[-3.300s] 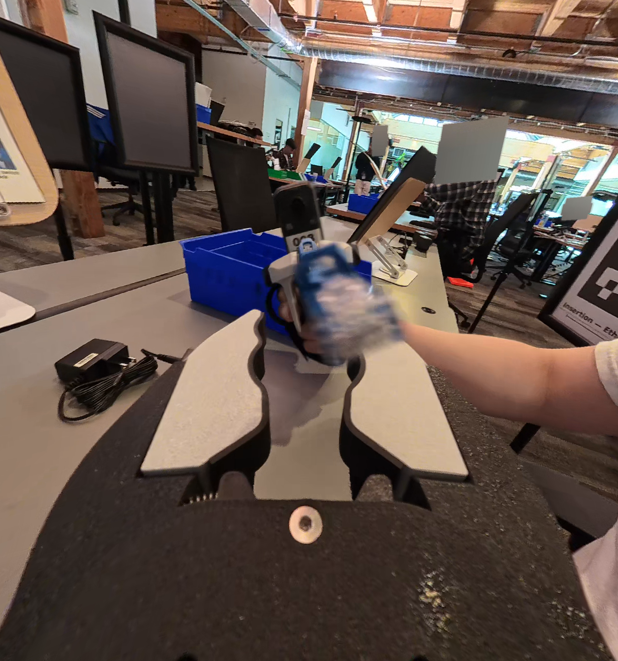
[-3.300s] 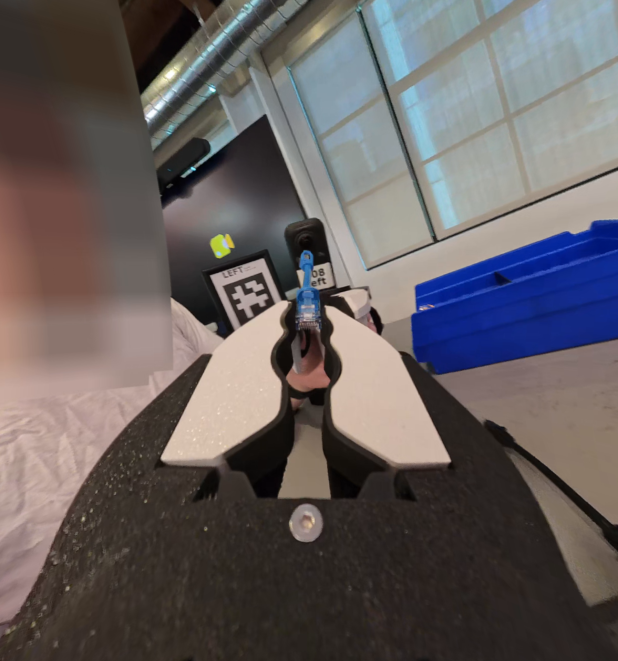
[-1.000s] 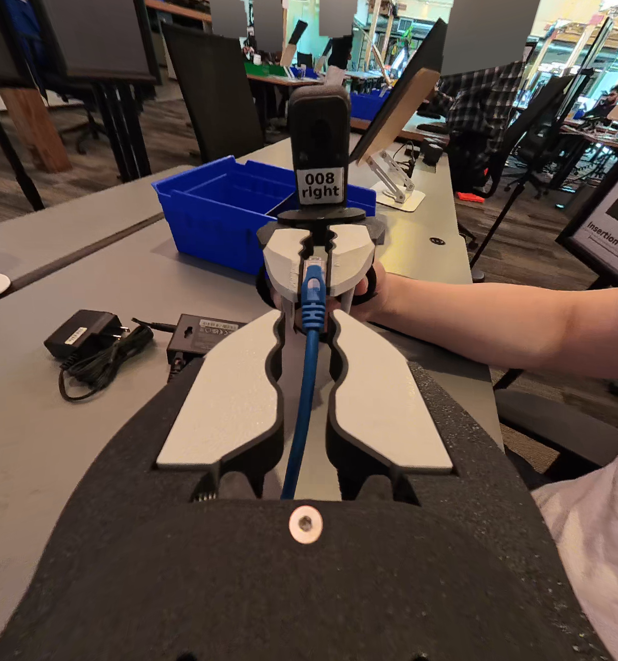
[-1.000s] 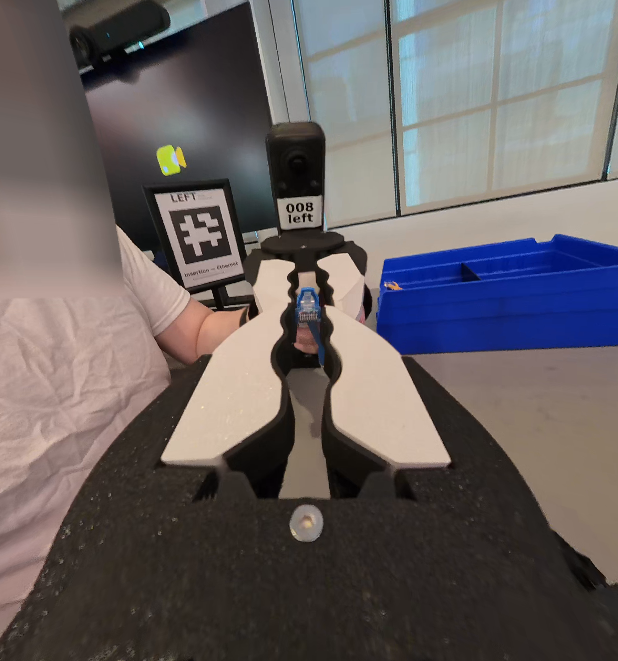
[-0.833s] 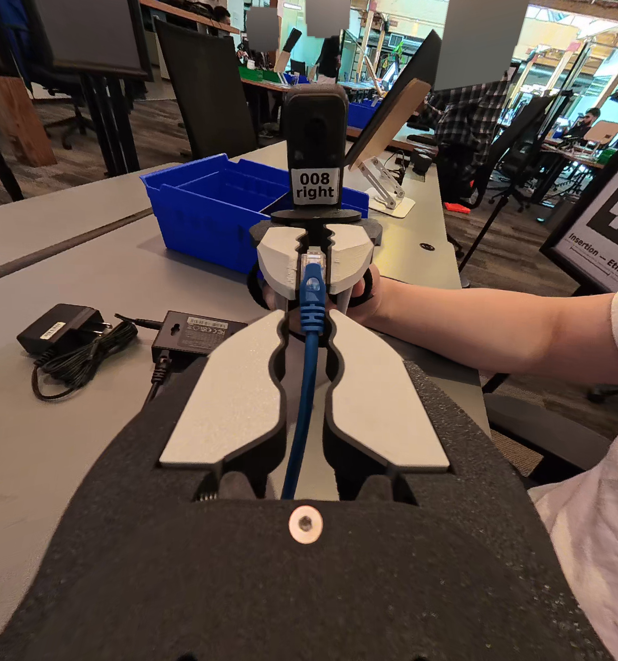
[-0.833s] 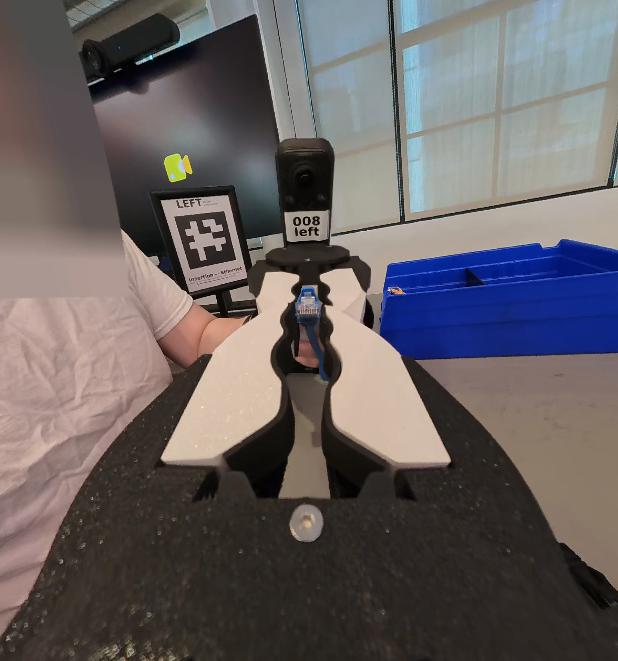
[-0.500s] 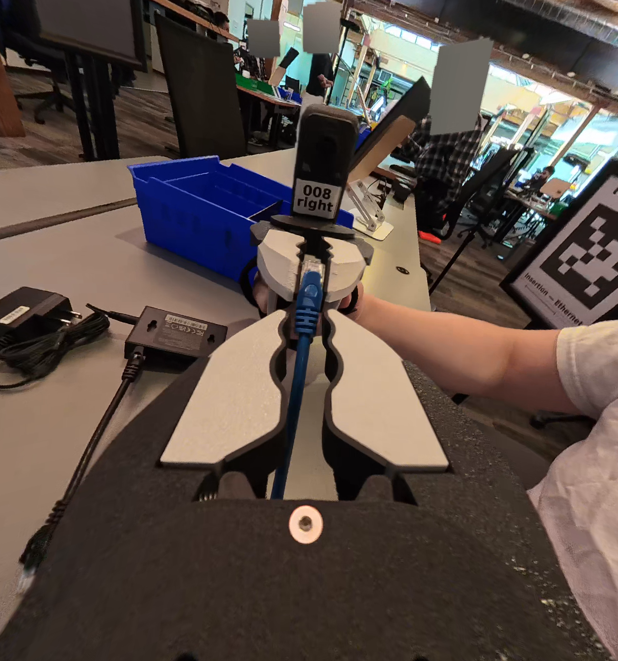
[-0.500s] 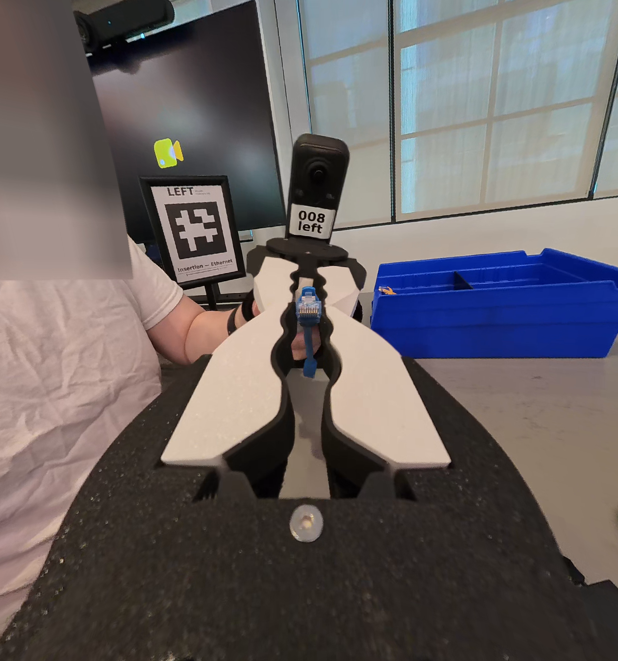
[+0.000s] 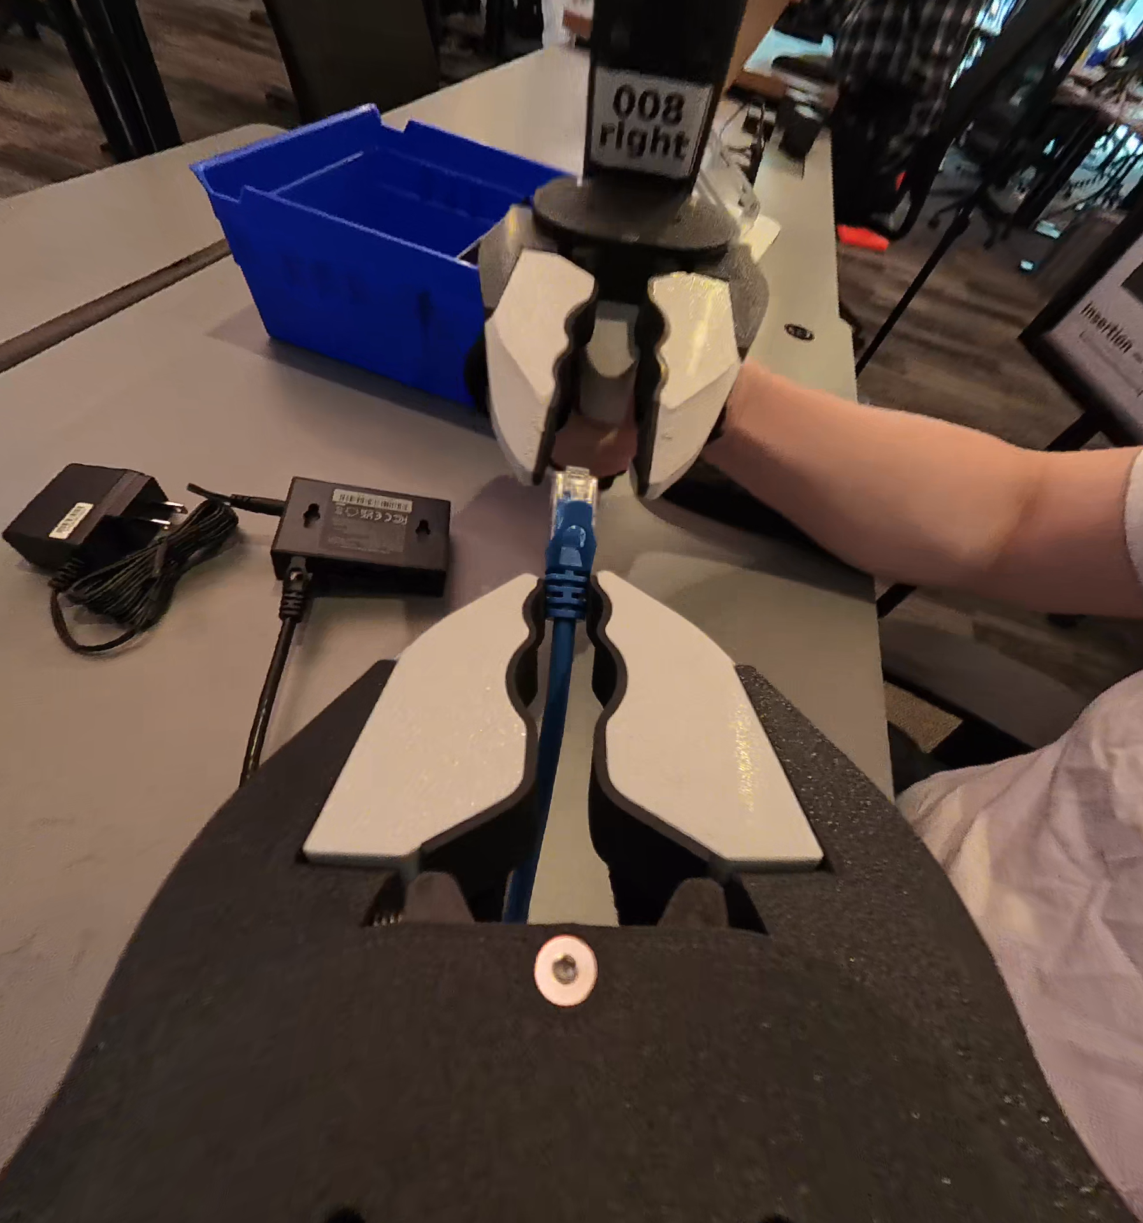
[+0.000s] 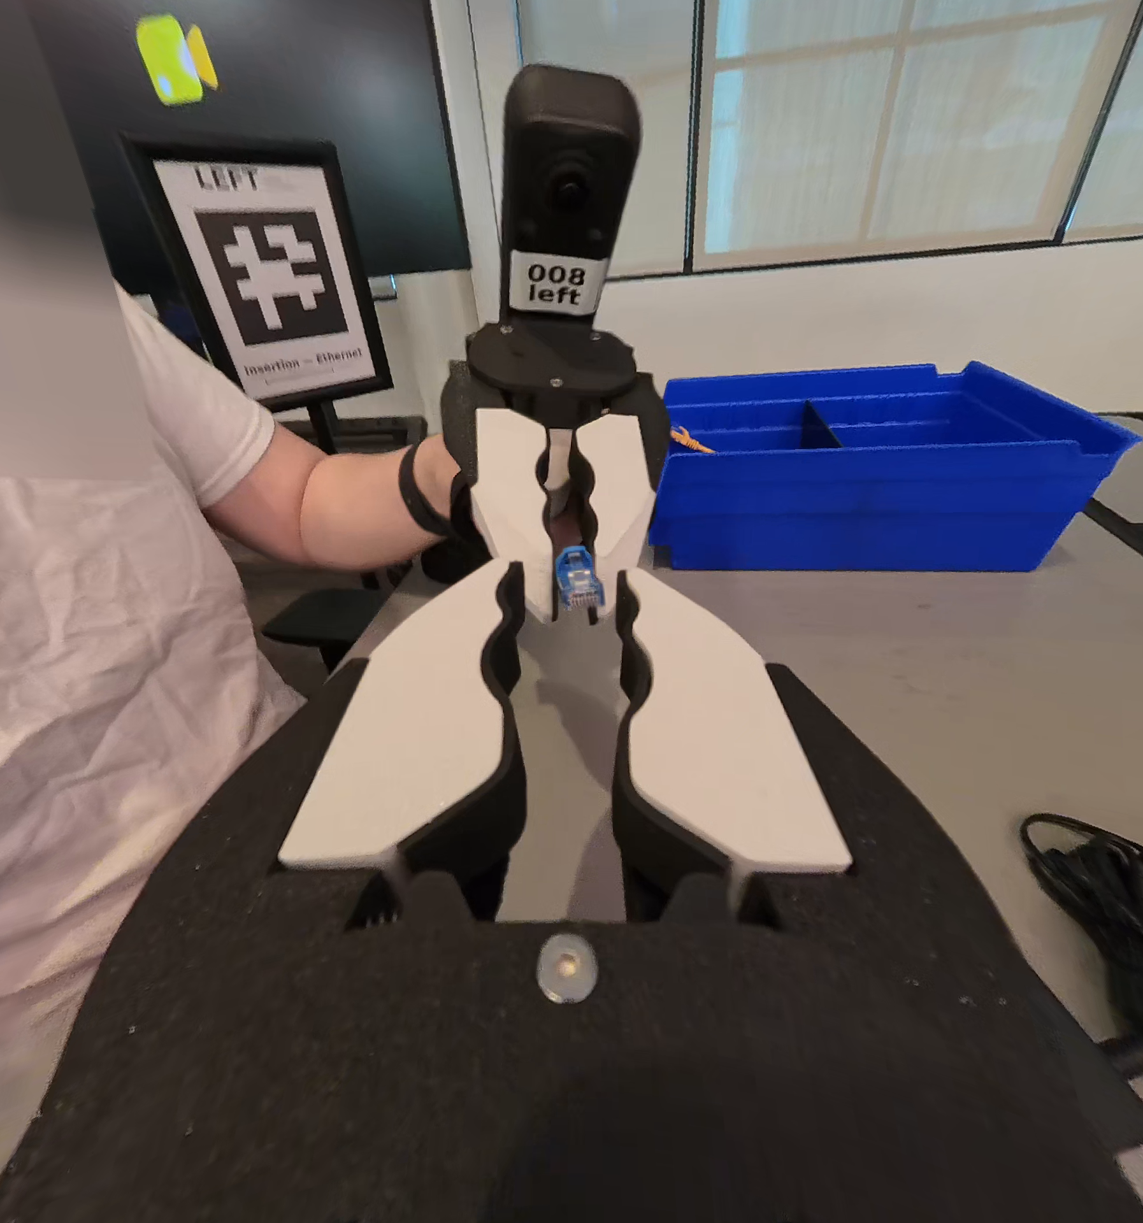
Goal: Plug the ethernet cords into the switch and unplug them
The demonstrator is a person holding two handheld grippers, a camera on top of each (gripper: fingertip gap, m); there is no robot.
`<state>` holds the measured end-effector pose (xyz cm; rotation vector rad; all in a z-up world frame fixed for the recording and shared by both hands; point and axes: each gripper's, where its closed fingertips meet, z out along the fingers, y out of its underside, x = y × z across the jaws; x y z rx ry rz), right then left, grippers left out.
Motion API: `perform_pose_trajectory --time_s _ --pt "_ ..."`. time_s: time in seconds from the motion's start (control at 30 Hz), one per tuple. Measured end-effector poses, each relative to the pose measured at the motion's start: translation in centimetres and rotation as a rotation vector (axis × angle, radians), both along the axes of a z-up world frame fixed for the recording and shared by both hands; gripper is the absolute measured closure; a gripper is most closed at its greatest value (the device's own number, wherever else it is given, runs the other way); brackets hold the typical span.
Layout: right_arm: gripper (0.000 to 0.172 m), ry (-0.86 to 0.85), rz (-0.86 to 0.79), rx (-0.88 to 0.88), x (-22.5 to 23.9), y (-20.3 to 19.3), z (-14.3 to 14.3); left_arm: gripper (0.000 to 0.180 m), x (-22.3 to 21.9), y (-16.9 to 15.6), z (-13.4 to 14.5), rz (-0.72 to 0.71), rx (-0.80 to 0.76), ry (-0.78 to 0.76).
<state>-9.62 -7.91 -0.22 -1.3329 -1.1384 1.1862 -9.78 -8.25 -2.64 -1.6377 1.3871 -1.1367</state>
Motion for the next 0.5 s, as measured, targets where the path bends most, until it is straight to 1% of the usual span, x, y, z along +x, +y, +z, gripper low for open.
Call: perform_pose_trajectory --time_s 0.17,0.2,0.23,0.3,0.37,0.5 --pt "0.150 -0.114 -0.008 0.018 -0.6 -0.1 -1.2 0.170 -0.1 -0.2 -1.1 -0.021 0.028 0.068" --pt "0.152 -0.137 -0.005 0.008 -0.7 -0.1 -1.7 0.170 0.0 -0.2 -1.3 -0.025 0.033 0.076" --pt "0.159 -0.147 0.000 0.004 -0.8 -0.1 -2.0 0.170 0.1 -0.4 -1.5 -0.035 0.036 0.085" --pt "0.161 -0.160 0.011 -0.018 -0.7 -0.2 -2.4 0.170 0.1 -0.4 -1.8 -0.039 0.053 0.101" --pt "0.162 -0.164 0.018 -0.033 -0.6 -0.2 -2.5 0.170 0.2 -0.5 -1.7 -0.046 0.055 0.094" --pt "0.162 -0.162 -0.003 0.007 -0.5 -0.1 -2.2 0.169 0.4 -0.4 -1.4 -0.052 0.025 0.054"
